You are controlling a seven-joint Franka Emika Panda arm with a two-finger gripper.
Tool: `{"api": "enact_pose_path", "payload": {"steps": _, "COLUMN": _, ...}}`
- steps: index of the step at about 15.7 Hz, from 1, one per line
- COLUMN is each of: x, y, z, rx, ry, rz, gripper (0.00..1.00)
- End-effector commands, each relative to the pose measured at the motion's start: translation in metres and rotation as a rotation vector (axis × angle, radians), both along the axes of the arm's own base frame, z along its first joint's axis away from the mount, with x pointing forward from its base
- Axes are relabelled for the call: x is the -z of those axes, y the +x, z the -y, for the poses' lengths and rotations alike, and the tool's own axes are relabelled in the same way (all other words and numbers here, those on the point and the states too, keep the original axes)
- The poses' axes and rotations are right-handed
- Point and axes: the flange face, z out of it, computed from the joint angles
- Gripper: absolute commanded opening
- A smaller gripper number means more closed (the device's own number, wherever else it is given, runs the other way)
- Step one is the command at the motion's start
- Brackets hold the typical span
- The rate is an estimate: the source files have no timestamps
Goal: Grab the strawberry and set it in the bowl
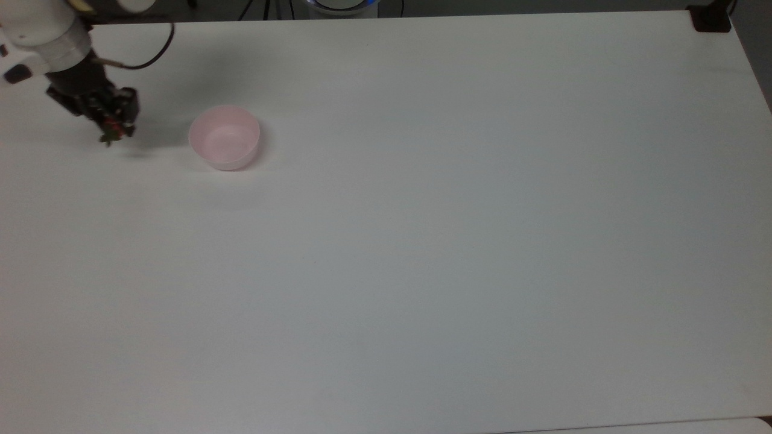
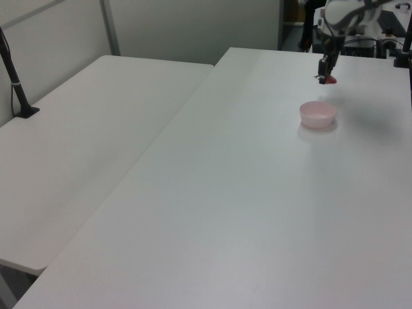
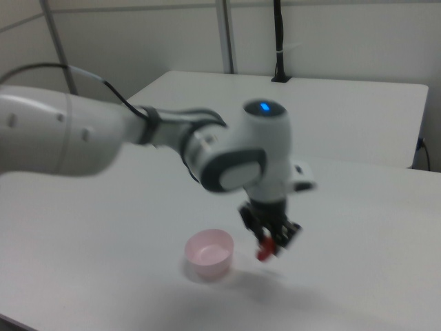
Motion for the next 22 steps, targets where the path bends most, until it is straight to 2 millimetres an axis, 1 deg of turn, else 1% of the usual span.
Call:
{"api": "enact_pose_path", "payload": {"steps": 1, "x": -0.011, "y": 0.022, "z": -0.091, "rx": 0.015, "ry": 0.04, "rz": -0.051, "gripper": 0.03}}
{"api": "enact_pose_path", "payload": {"steps": 2, "x": -0.005, "y": 0.028, "z": -0.108, "rx": 0.02, "ry": 0.034, "rz": -0.067, "gripper": 0.03}}
{"api": "enact_pose_path", "payload": {"steps": 4, "x": 0.012, "y": 0.035, "z": -0.132, "rx": 0.017, "ry": 0.009, "rz": -0.113, "gripper": 0.03}}
{"api": "enact_pose_path", "payload": {"steps": 5, "x": 0.024, "y": 0.038, "z": -0.141, "rx": 0.009, "ry": -0.002, "rz": -0.137, "gripper": 0.04}}
{"api": "enact_pose_path", "payload": {"steps": 6, "x": 0.034, "y": 0.04, "z": -0.148, "rx": 0.002, "ry": -0.013, "rz": -0.16, "gripper": 0.04}}
{"api": "enact_pose_path", "payload": {"steps": 8, "x": 0.048, "y": 0.041, "z": -0.152, "rx": -0.005, "ry": -0.021, "rz": -0.187, "gripper": 0.07}}
{"api": "enact_pose_path", "payload": {"steps": 9, "x": 0.049, "y": 0.039, "z": -0.152, "rx": -0.01, "ry": -0.021, "rz": -0.201, "gripper": 0.07}}
{"api": "enact_pose_path", "payload": {"steps": 10, "x": 0.049, "y": 0.037, "z": -0.151, "rx": -0.022, "ry": -0.028, "rz": -0.221, "gripper": 0.12}}
{"api": "enact_pose_path", "payload": {"steps": 11, "x": 0.046, "y": 0.034, "z": -0.15, "rx": -0.032, "ry": -0.04, "rz": -0.246, "gripper": 0.47}}
{"api": "enact_pose_path", "payload": {"steps": 12, "x": 0.044, "y": 0.032, "z": -0.151, "rx": -0.028, "ry": -0.042, "rz": -0.257, "gripper": 0.9}}
{"api": "enact_pose_path", "payload": {"steps": 13, "x": 0.035, "y": 0.031, "z": -0.152, "rx": -0.021, "ry": -0.042, "rz": -0.258, "gripper": 1.0}}
{"api": "enact_pose_path", "payload": {"steps": 15, "x": 0.002, "y": 0.023, "z": -0.154, "rx": 0.013, "ry": -0.043, "rz": -0.251, "gripper": 1.0}}
{"api": "enact_pose_path", "payload": {"steps": 17, "x": -0.043, "y": 0.011, "z": -0.157, "rx": 0.037, "ry": -0.042, "rz": -0.223, "gripper": 1.0}}
{"api": "enact_pose_path", "payload": {"steps": 18, "x": -0.069, "y": 0.006, "z": -0.159, "rx": 0.044, "ry": -0.044, "rz": -0.2, "gripper": 1.0}}
{"api": "enact_pose_path", "payload": {"steps": 21, "x": -0.138, "y": -0.01, "z": -0.179, "rx": 0.066, "ry": -0.043, "rz": -0.146, "gripper": 1.0}}
{"api": "enact_pose_path", "payload": {"steps": 22, "x": -0.158, "y": -0.018, "z": -0.189, "rx": 0.083, "ry": -0.046, "rz": -0.125, "gripper": 1.0}}
